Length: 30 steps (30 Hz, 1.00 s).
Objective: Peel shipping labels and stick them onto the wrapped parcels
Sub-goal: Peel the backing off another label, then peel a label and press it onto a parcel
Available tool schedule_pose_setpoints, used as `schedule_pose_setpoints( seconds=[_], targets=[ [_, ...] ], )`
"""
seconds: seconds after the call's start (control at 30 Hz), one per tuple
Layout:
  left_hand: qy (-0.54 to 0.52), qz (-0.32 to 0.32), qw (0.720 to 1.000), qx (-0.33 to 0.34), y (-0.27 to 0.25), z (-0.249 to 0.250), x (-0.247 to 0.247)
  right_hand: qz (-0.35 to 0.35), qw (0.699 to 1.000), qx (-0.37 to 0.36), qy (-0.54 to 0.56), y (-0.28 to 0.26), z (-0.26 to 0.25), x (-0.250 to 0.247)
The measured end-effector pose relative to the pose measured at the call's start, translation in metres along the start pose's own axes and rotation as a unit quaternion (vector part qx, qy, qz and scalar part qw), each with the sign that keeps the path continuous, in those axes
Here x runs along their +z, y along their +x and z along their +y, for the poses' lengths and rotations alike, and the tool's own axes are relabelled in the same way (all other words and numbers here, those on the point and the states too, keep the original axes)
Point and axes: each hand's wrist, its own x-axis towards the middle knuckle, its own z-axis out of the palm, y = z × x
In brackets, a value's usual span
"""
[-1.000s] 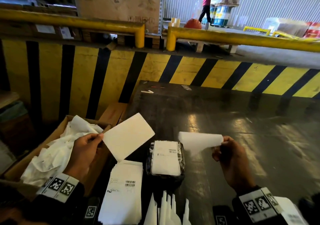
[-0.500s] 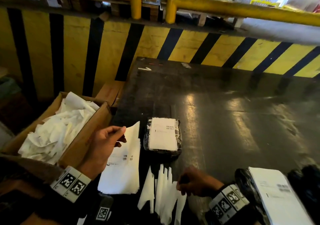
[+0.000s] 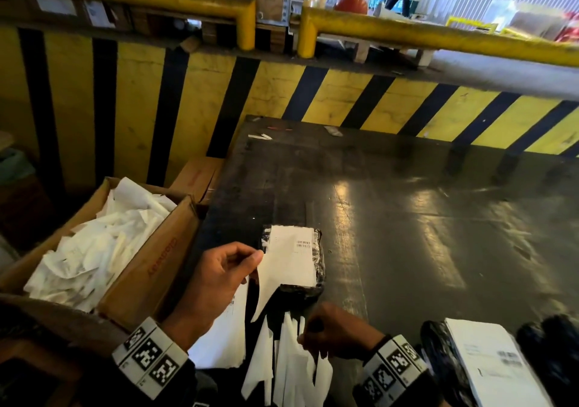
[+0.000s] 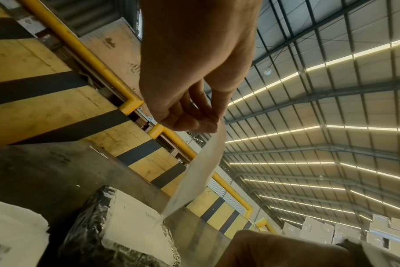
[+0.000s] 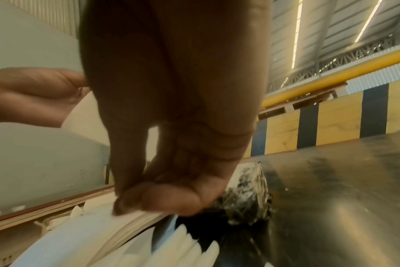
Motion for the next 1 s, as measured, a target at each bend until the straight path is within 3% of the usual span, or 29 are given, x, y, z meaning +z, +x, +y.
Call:
schedule_pose_setpoints(
  seconds=[0.17, 0.23, 0.33, 0.4, 0.57, 0.7, 0.77, 0.83, 0.9, 1.0],
  targets=[
    [0.006, -0.001, 1.000, 0.007, 0.002, 0.000, 0.002, 0.019, 0.999, -0.004, 0.050, 0.002, -0.005, 0.010],
    [0.008, 0.002, 1.000, 0.014, 0.001, 0.001, 0.003, 0.083, 0.990, -0.020, 0.112, 0.001, -0.014, 0.007],
    [0.010, -0.014, 0.999, 0.040, -0.001, 0.006, 0.005, 0.217, 0.936, -0.018, 0.276, -0.002, -0.030, -0.012],
    [0.024, -0.057, 0.997, 0.044, -0.003, 0.011, 0.008, 0.230, 0.909, -0.003, 0.348, -0.005, -0.042, -0.025],
    [0.053, -0.158, 0.984, 0.059, -0.013, 0.008, 0.022, 0.183, 0.951, 0.025, 0.250, -0.002, -0.061, -0.036],
    [0.037, -0.210, 0.976, 0.042, -0.014, 0.003, 0.017, 0.221, 0.948, -0.033, 0.227, 0.001, -0.058, -0.039],
    [0.031, -0.163, 0.985, 0.044, -0.007, 0.002, 0.008, 0.234, 0.942, -0.063, 0.233, 0.002, -0.057, -0.046],
    [0.057, -0.020, 0.997, 0.053, 0.008, -0.002, 0.001, 0.231, 0.937, -0.083, 0.250, 0.001, -0.057, -0.053],
    [0.058, 0.070, 0.996, 0.002, 0.022, -0.008, 0.000, 0.219, 0.935, -0.086, 0.265, 0.000, -0.055, -0.057],
    [0.022, 0.017, 0.996, -0.081, 0.031, -0.018, 0.007, 0.191, 0.938, -0.064, 0.281, 0.003, -0.046, -0.056]
  ],
)
